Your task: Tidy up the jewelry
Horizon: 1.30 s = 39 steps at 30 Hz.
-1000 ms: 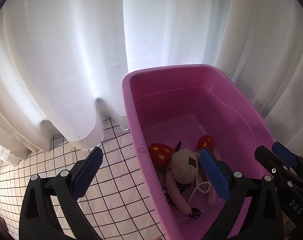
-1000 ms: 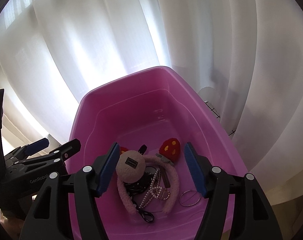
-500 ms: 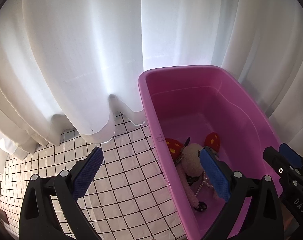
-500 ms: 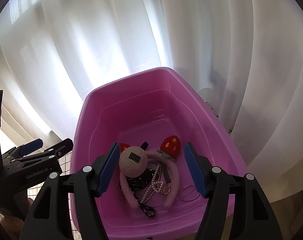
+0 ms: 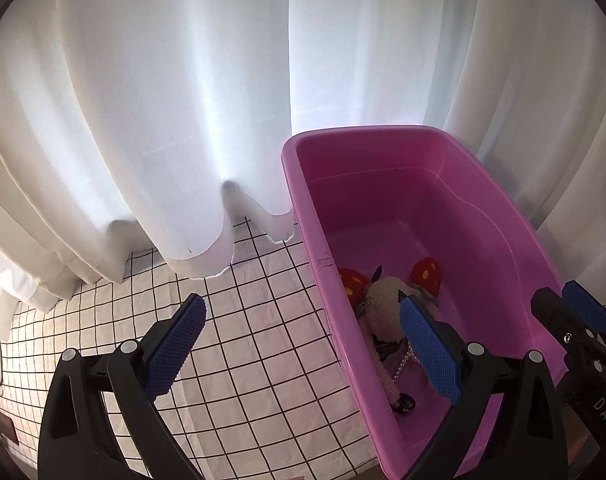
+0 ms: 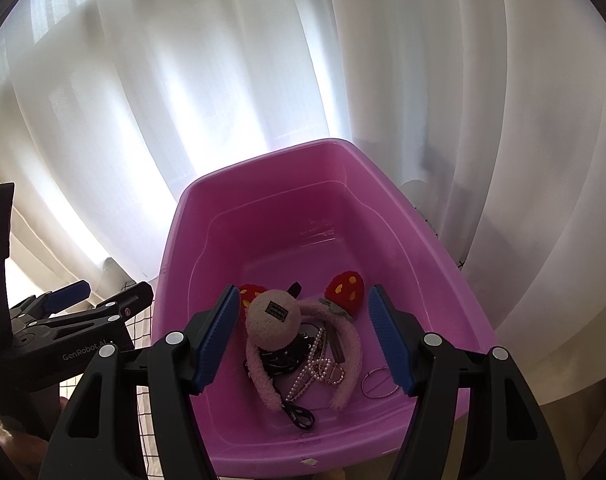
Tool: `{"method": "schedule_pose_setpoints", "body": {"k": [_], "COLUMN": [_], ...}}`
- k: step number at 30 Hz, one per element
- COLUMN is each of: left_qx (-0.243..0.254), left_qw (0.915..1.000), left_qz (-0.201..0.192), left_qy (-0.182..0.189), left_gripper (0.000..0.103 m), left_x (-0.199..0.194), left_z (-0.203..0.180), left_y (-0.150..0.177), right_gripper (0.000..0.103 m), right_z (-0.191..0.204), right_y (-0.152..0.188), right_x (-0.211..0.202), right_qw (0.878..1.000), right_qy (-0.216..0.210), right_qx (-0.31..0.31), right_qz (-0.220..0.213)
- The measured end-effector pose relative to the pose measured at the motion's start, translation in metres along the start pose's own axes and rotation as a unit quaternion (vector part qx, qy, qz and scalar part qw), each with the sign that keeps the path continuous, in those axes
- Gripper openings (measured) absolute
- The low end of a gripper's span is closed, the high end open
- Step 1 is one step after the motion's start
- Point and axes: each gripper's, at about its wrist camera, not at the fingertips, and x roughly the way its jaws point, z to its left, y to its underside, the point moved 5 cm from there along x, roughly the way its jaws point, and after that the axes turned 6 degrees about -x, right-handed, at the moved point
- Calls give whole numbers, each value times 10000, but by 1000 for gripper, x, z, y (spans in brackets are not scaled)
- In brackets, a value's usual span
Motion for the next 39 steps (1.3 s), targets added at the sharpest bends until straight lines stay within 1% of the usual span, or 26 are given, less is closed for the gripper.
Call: {"method": "schedule_pose_setpoints", "body": {"k": [39], "left_qx": [67], "left_qw": [10000], "left_qz": [0], "left_qy": [-51], "left_gripper": [96], "left_x": [-7], "left_z": [0], "left_y": [3], "right_gripper": [64], "right_z": [13], "right_y": [7], "right_x": [-8], "right_qw": [10000], "right_qy": [-8], "right_qx": [-51], "right_qz": [10]}}
